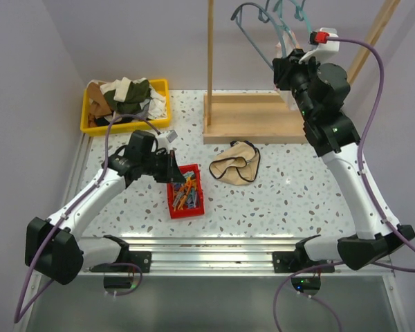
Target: Remove the underwear clipped to the hanger
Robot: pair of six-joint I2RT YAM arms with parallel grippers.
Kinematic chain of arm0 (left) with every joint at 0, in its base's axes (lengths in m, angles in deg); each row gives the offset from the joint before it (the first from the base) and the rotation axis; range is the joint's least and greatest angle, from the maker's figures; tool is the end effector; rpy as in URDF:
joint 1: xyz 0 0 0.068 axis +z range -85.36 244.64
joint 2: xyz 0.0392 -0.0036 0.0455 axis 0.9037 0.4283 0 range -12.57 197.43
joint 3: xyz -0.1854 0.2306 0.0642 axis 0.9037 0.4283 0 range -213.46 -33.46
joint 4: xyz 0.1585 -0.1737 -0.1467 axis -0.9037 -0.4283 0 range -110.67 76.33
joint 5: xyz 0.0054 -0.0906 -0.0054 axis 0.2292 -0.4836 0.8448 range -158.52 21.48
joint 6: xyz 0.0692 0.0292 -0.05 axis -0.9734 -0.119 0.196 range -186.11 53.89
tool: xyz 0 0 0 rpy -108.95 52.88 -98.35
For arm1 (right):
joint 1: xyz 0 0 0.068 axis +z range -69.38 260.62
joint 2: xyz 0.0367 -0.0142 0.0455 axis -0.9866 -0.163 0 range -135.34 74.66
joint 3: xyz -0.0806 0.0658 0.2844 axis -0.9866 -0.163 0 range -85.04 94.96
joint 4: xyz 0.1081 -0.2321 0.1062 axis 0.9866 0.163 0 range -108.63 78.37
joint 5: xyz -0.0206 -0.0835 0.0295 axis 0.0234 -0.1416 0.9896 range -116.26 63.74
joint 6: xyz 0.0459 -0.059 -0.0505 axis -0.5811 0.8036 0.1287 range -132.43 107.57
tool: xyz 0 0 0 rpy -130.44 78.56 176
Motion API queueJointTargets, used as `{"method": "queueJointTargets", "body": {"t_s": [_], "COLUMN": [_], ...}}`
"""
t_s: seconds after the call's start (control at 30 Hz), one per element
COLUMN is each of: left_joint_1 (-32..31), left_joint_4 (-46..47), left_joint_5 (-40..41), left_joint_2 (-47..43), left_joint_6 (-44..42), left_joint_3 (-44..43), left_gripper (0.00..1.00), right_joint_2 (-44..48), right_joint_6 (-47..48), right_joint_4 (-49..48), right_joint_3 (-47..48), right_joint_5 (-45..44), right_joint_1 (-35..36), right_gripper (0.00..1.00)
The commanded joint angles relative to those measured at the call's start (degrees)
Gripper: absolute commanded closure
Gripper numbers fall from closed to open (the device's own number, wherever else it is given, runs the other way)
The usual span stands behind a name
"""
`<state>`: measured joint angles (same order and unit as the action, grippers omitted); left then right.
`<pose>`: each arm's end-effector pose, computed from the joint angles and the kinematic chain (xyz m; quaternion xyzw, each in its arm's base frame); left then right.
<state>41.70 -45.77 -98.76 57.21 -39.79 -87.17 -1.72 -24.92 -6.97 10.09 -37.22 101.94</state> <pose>0.2439 -0.1473 0.2683 0.0665 0.9041 -0.3652 0.2117 0.3139 0.1061 0.5600 0.0207 0.6625 0.1564 0.7322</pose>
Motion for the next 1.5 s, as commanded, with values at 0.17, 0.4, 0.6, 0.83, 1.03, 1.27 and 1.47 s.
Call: {"method": "queueJointTargets", "body": {"t_s": [0.17,0.4,0.6,0.83,1.03,1.27,1.47], "left_joint_1": [0.0,0.0,0.0,0.0,0.0,0.0,-0.1], "left_joint_4": [-0.2,-0.9,-0.5,0.3,0.5,-0.2,2.4], "left_joint_5": [4.5,7.3,7.6,7.5,8.1,11.8,10.6], "left_joint_2": [0.0,0.9,1.5,1.6,3.0,4.1,5.2], "left_joint_6": [-3.3,-3.9,-3.5,-3.1,-2.9,-2.2,-2.7], "left_joint_3": [2.2,3.1,3.6,3.5,3.3,1.6,-2.1], "left_gripper": [1.0,1.0,1.0,1.0,0.76,0.07,0.0], "right_joint_2": [-7.6,-11.2,-11.0,-7.0,-0.1,7.6,12.6], "right_joint_6": [0.4,-1.6,-3.1,-3.9,-2.9,-1.7,-4.8], "right_joint_4": [1.9,7.1,10.0,10.5,18.9,28.6,30.2], "right_joint_3": [12.4,16.8,15.7,13.2,8.1,-6.1,-17.8], "right_joint_5": [-3.2,-3.2,-3.1,0.0,3.7,9.6,10.3], "right_joint_1": [-0.1,-0.1,-0.1,-0.1,-0.1,-0.1,0.0], "right_gripper": [1.0,1.0,1.0,0.52,0.02,0.01,0.02]}}
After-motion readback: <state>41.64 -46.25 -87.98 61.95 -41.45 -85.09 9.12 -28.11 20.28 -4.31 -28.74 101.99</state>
